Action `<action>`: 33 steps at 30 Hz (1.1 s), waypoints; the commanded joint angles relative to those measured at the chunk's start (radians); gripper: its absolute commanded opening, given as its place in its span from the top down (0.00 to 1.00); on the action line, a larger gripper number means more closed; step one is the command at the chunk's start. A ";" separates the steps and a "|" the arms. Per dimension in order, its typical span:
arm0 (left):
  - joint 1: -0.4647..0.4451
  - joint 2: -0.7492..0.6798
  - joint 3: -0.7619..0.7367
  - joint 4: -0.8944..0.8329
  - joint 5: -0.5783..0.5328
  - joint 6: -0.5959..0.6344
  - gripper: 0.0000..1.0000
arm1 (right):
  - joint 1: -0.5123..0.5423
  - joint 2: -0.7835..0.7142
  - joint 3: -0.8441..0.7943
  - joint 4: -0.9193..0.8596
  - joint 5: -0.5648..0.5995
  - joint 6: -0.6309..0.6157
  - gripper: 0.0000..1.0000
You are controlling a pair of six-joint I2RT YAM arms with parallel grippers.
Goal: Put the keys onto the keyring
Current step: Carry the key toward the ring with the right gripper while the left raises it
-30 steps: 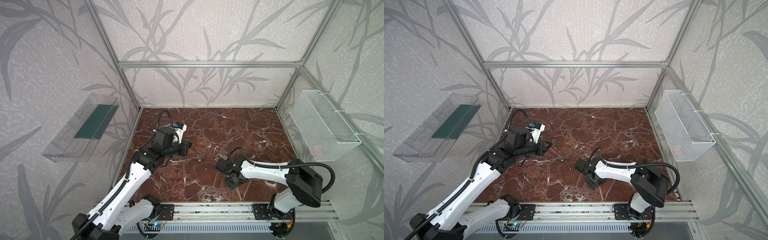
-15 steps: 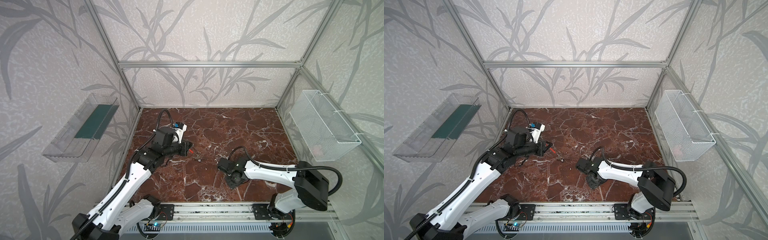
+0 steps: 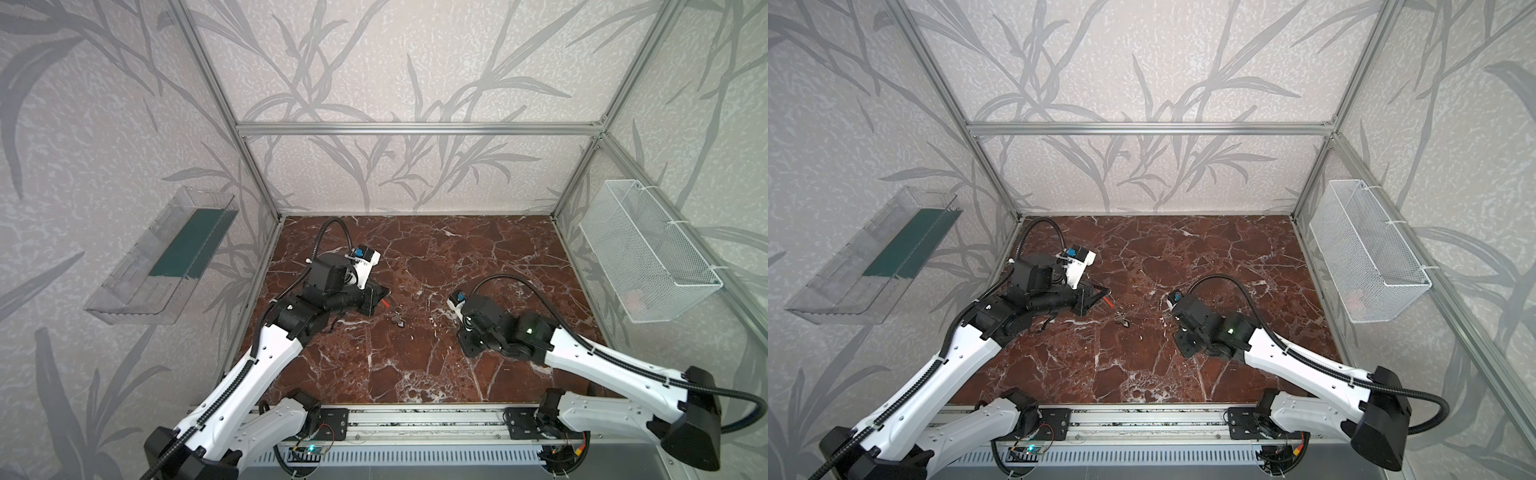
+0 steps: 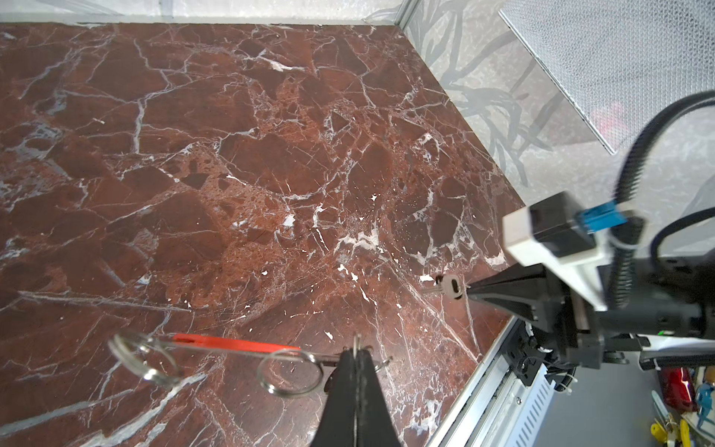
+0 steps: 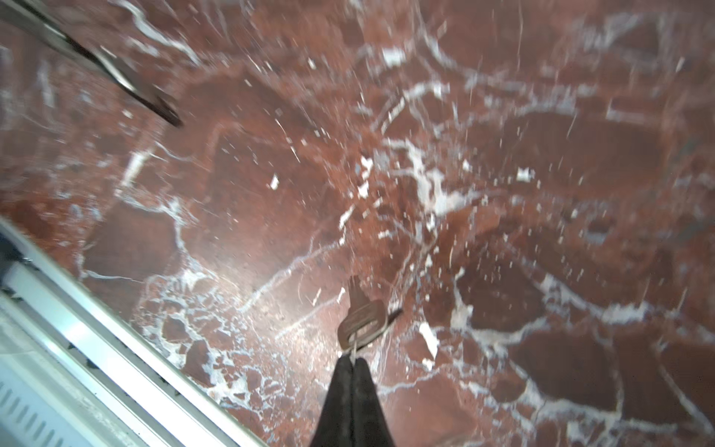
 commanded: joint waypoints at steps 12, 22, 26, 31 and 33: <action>-0.043 0.060 0.197 -0.066 0.092 0.180 1.00 | -0.003 -0.047 0.082 0.443 -0.080 -0.604 1.00; -0.169 0.117 0.290 -0.142 -0.036 0.192 1.00 | -0.003 0.029 0.151 0.529 -0.131 -0.685 1.00; -0.190 0.127 0.309 -0.155 -0.081 0.186 1.00 | -0.003 0.031 0.146 0.552 -0.132 -0.717 1.00; -0.203 0.132 0.327 -0.146 -0.098 0.175 1.00 | -0.003 0.045 0.155 0.540 -0.138 -0.727 1.00; -0.207 0.140 0.335 -0.147 -0.105 0.174 1.00 | -0.003 0.047 0.155 0.541 -0.144 -0.725 1.00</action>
